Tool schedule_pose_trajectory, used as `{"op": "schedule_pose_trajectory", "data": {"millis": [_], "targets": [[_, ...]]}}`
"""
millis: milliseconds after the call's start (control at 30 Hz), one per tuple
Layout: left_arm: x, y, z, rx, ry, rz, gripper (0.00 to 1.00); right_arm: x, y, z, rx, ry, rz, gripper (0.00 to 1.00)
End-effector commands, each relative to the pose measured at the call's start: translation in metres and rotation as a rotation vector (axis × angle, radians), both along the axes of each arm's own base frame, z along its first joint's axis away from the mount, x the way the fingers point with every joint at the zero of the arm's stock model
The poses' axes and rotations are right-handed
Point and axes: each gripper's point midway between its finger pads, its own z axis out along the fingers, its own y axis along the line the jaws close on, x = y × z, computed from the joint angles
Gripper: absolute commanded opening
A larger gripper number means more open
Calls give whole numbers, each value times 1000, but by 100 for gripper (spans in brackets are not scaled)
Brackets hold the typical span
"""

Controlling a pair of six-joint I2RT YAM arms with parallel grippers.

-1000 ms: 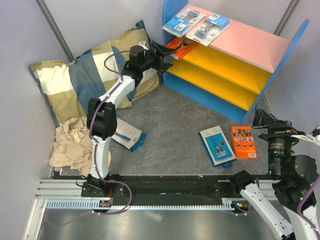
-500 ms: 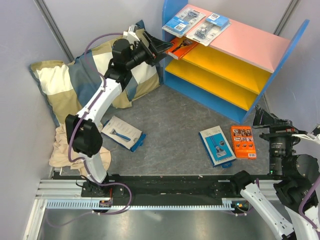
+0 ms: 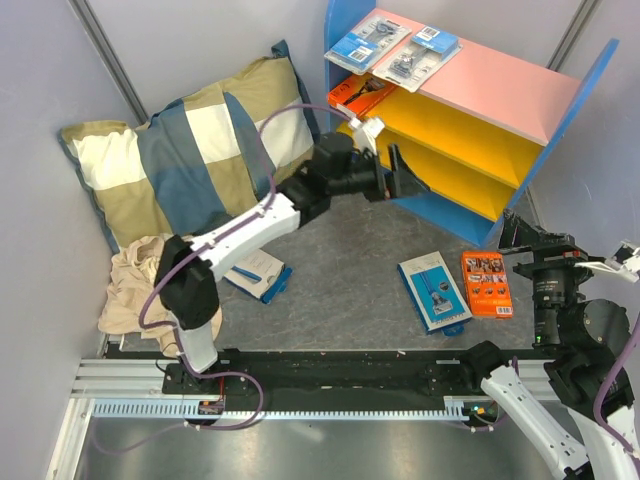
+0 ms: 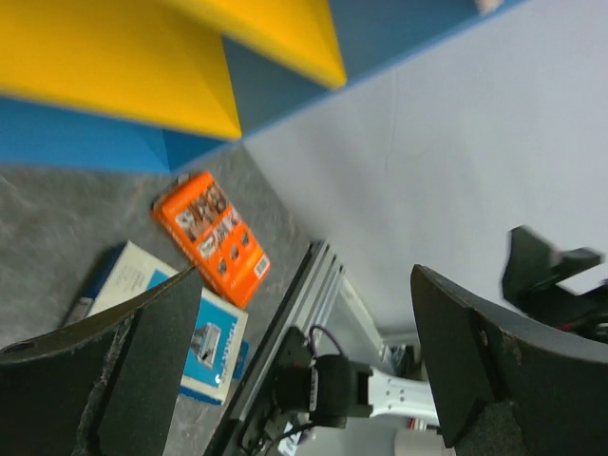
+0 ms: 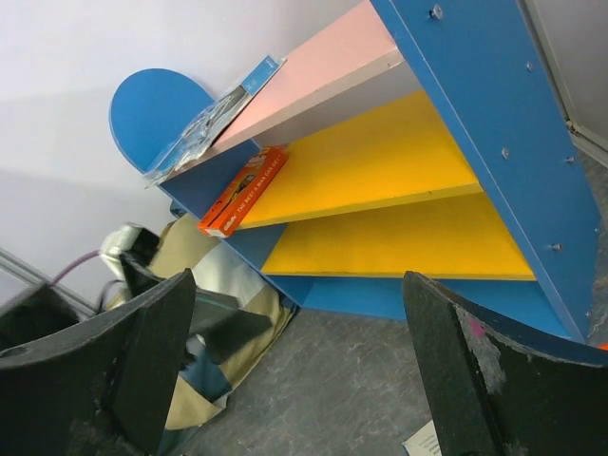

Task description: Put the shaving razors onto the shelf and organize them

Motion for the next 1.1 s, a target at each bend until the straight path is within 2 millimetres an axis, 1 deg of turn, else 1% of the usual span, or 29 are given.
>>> {"op": "schedule_pose_trajectory", "data": {"millis": [0,33,67,133,167,233,267,333,367,400,433,467,500,533,567,600,633,667,700,733,767,867,900,933,1000,1033,1067], "targets": [[-17,-32,-51,113,-6,-51,97,0,3,-3,4,8,17,98],[-26,-43,-58,123,-1,-74,97,0,2,-3,5,8,14,98],[-26,-49,-73,146,19,-83,96,0,3,-4,5,9,16,98],[-36,-60,-90,169,36,-102,96,-2,2,-4,4,9,15,98],[-37,-66,-106,190,55,-111,95,-2,1,-4,4,8,12,98],[-46,-75,-120,213,77,-139,95,-3,0,-5,5,10,9,98],[-47,-82,-135,230,95,-150,94,-2,0,-6,3,14,8,98],[-52,-92,-144,241,110,-168,93,-3,0,-6,8,13,9,98],[-53,-96,-158,256,131,-171,92,-3,0,-6,12,12,8,98],[-55,-99,-164,263,140,-179,92,-3,0,-7,12,14,8,98],[-59,-107,-160,253,134,-192,92,-4,-1,-6,14,10,7,98],[-61,-111,-163,255,136,-199,91,-5,-1,-6,15,10,5,98],[-62,-115,-176,273,151,-207,90,-5,-2,-7,16,9,2,98],[-63,-122,-168,258,135,-213,90,-5,-2,-6,17,9,4,98],[-64,-126,-172,261,139,-219,90,-6,-2,-7,18,10,4,98],[-64,-130,-179,269,144,-224,90,-6,-2,-6,18,9,7,98],[-66,-136,-171,259,133,-233,89,-6,-2,-6,18,9,4,98],[-67,-140,-171,258,131,-238,89,-7,-3,-7,16,12,2,98],[-69,-145,-181,270,140,-246,89,-7,-3,-7,17,11,1,98],[-69,-150,-174,262,130,-254,89,-7,-3,-7,20,10,1,98],[-70,-154,-174,262,129,-261,89,-7,-3,-7,17,12,3,98],[-71,-165,-186,280,143,-272,89,-7,-3,-5,19,7,3,98],[-70,-168,-185,274,137,-268,89,-8,-4,-4,20,6,3,98],[-70,-170,-196,287,161,-266,89,-9,-4,-2,22,2,3,98],[-69,-172,-203,289,182,-256,88,-10,-4,-1,17,2,5,98],[-68,-173,-214,301,195,-251,88,-10,-4,-2,14,5,5,98],[-68,-174,-219,305,204,-249,88,-10,-4,0,10,4,5,98]]}}
